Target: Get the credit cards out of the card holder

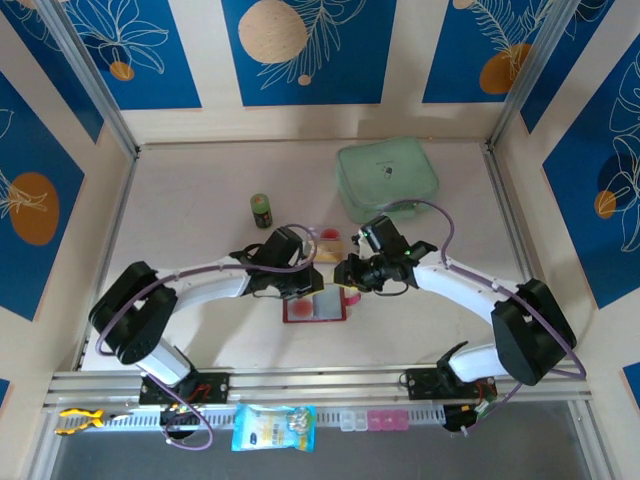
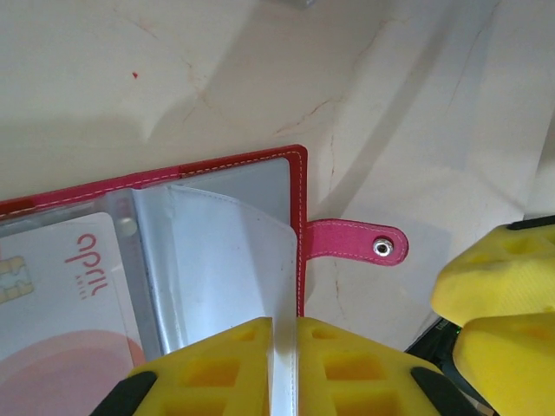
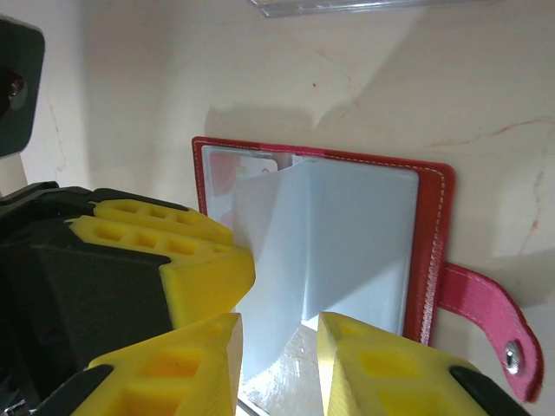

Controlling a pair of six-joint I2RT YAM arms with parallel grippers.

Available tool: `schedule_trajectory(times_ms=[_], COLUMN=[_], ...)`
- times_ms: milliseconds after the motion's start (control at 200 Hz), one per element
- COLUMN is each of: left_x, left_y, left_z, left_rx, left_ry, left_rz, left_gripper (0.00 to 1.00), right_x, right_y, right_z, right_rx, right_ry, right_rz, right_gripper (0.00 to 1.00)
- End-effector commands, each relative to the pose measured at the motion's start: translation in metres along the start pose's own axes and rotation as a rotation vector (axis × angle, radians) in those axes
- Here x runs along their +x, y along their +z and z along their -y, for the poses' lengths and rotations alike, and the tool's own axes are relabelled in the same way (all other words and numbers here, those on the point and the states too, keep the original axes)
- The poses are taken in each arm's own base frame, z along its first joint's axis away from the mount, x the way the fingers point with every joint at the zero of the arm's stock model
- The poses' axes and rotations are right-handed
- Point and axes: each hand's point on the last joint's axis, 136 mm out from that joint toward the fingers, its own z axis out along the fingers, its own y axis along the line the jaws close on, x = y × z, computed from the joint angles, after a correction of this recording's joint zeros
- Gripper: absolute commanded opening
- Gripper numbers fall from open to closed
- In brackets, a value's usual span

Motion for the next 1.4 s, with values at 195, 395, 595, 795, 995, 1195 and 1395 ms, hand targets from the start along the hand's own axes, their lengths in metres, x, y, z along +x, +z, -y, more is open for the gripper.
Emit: schedule_trajectory(times_ms=[195, 395, 595, 795, 995, 1195, 1395], left_x=[0.004, 0.004, 0.000, 0.001, -0.001, -0.002, 0.003], left_y=[0.016, 0.021, 0.015, 0.011, 0.000, -0.015, -0.025], left_z=[0.018, 0.022, 0.026, 0.021, 0.008, -0.014, -0.041], left_rx=[0.032, 0.052, 0.052, 0.037, 0.014, -0.013, -0.059], left_ry=[0.034, 0.037, 0.055, 0.058, 0.041, 0.007, -0.026], left_rz=[-0.046, -0.048, -0.022, -0.012, 0.022, 0.064, 0.090], left_gripper=[0.15, 0.24, 0.30, 0.31, 0.29, 0.25, 0.22], right_x=[0.009, 0.010, 0.011, 0.009, 0.010, 0.015, 0.023], right_y=[-0.009, -0.012, -0.010, -0.007, 0.004, 0.026, 0.049], right_z=[0.011, 0.014, 0.014, 0.010, 0.003, -0.011, -0.018], right_rx=[0.019, 0.022, 0.015, 0.009, -0.008, -0.036, -0.031], right_ry=[0.014, 0.020, 0.024, 0.020, 0.012, -0.010, -0.027], right_rz=[-0.004, 0.000, -0.006, -0.015, -0.047, -0.105, -0.162], right_gripper=[0.29, 0.29, 0.30, 0.30, 0.27, 0.20, 0.16])
